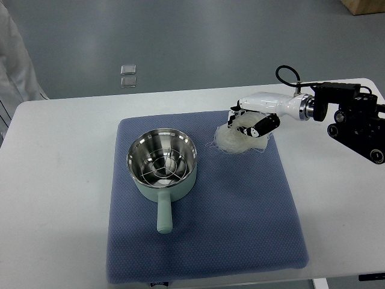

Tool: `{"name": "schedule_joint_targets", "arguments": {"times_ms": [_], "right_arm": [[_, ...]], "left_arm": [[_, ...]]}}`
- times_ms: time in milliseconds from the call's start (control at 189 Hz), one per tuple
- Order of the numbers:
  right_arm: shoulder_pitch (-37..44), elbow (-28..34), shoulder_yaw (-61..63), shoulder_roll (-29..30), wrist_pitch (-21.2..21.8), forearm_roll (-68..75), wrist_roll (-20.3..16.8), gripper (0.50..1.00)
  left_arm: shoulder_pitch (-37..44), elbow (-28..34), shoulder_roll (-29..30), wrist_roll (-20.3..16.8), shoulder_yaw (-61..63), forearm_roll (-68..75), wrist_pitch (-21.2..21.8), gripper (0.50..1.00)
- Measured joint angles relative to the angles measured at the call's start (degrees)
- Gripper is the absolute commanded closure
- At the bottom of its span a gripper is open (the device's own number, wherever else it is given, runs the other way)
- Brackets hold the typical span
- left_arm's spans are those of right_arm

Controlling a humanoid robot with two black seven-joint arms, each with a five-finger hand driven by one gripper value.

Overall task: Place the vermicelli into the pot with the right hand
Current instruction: 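Lift the vermicelli with the right hand and carry it over the pot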

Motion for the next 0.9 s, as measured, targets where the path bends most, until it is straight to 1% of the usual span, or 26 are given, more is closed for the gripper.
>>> {"name": "schedule_joint_targets", "arguments": {"times_ms": [216, 496, 686, 903], "right_arm": [[3.9, 0.0, 0.1, -0.5, 0.3, 0.1, 0.0, 1.0], [12.1, 0.0, 0.5, 0.3, 2.7, 1.6, -0.1, 1.0], [16.0, 0.2, 0.5, 3.4, 3.6, 2.1, -0.1, 1.0], [16.6, 0.6, 0.5, 8.6, 3.8, 2.5, -0.1, 1.0]], "left_arm": [[0.0, 0.0, 0.0, 0.0, 0.0, 0.0, 0.0, 0.5], [0.0, 0.0, 0.0, 0.0, 0.0, 0.0, 0.0, 0.5], [0.0, 0.0, 0.0, 0.0, 0.0, 0.0, 0.0, 0.5], [0.0, 0.0, 0.0, 0.0, 0.0, 0.0, 0.0, 0.5]]}}
